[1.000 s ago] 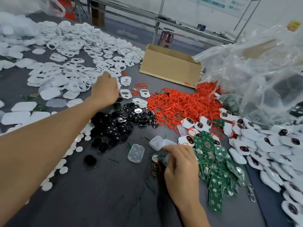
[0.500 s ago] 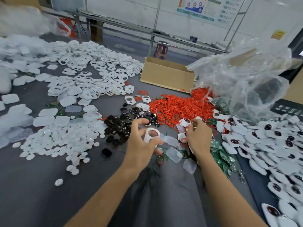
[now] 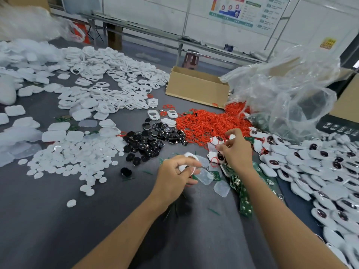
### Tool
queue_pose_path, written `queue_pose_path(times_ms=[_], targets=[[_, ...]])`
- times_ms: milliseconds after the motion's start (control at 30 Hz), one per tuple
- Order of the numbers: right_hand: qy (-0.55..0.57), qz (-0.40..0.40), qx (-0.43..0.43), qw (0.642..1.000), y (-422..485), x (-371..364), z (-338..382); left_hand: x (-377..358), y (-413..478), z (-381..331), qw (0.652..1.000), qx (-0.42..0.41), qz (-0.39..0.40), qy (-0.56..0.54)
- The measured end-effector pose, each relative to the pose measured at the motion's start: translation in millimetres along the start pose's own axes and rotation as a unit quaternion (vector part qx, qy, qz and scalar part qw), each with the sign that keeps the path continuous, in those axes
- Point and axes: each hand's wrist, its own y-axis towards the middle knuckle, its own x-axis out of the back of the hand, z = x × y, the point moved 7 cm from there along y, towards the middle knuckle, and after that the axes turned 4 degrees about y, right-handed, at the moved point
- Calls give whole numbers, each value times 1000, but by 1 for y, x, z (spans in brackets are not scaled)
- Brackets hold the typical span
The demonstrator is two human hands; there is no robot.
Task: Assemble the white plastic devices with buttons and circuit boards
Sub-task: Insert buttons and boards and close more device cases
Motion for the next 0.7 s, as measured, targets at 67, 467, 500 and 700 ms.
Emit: queue_pose_path(times_ms=[67, 467, 500, 700], targets=[[25, 23, -15, 999, 1, 4, -1, 0, -1, 0, 1000, -1, 1, 4], [212, 160, 67, 962, -84, -6, 62, 6, 0, 2, 999, 2, -51, -9], [232, 169, 71, 955, -91, -10, 65, 6, 0, 2, 998, 4, -54, -11], [291, 145, 62, 944, -99, -15, 69, 6, 0, 7, 995, 56, -41, -77]])
